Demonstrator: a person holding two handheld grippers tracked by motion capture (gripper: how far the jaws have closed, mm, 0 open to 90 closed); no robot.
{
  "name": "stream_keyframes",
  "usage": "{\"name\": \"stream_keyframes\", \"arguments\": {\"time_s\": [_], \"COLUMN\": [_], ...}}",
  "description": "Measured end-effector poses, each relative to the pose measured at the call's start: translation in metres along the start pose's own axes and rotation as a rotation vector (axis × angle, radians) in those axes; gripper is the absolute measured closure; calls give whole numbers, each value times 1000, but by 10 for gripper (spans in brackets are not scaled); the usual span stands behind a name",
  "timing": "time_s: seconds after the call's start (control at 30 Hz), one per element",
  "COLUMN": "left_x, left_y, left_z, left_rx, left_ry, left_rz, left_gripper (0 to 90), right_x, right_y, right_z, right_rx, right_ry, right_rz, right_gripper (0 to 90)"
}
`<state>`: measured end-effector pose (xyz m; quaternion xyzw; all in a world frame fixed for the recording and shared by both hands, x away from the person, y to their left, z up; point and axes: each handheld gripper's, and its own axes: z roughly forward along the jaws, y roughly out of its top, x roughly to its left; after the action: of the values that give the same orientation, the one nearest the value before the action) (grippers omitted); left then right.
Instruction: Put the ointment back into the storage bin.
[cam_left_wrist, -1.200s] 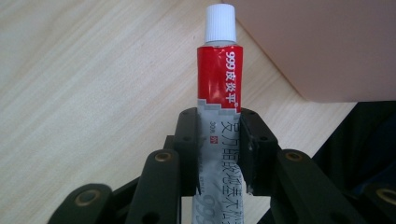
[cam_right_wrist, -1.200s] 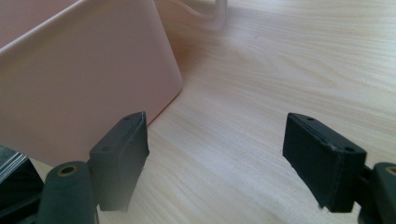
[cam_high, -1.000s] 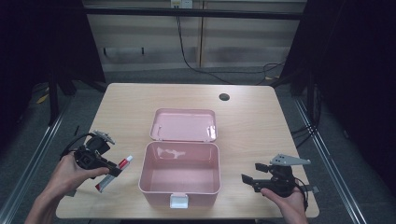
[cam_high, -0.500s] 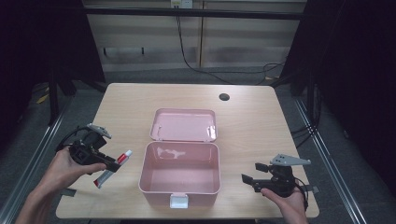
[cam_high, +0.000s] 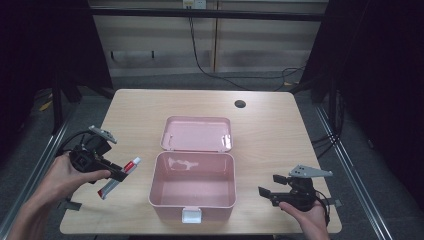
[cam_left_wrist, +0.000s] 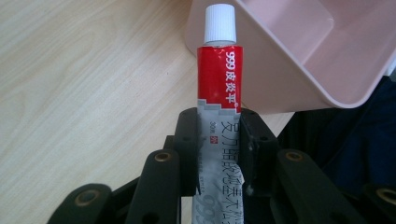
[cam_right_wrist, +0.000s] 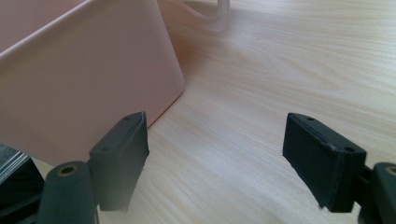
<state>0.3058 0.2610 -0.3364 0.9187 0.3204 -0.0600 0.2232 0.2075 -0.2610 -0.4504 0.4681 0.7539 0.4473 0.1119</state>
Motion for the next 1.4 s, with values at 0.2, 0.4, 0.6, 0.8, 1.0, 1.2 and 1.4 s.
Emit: {"name": "stream_keyframes", "arguments": {"time_s": [0.2, 0.4, 0.6, 0.8, 1.0, 1.2, 1.4], "left_x": [-5, -11, -17, -22, -27, -32, -39], "left_y": [6, 15, 24, 30, 37, 49, 65], "left_z": [-7, -11, -16, -18, -15, -13, -4], "left_rx": [8, 1, 8, 6, 21, 41, 34], "left_ry": [0, -7, -9, -1, -17, -26, -48], "left_rz": [24, 28, 64, 74, 86, 102, 144], "left_gripper": [709, 710, 709, 709, 709, 709, 709], "right_x": [0, 0, 0, 0, 0, 0, 0], "right_y": [0, 0, 0, 0, 0, 0, 0], "right_z": [0, 0, 0, 0, 0, 0, 0], "right_rx": [0, -1, -1, -1, 0, 4, 2], "right_ry": [0, -1, 1, 1, 2, 2, 4], "right_rz": [0, -1, -1, -2, -2, 0, 0], "right_gripper": [221, 221, 220, 220, 220, 220, 220]}}
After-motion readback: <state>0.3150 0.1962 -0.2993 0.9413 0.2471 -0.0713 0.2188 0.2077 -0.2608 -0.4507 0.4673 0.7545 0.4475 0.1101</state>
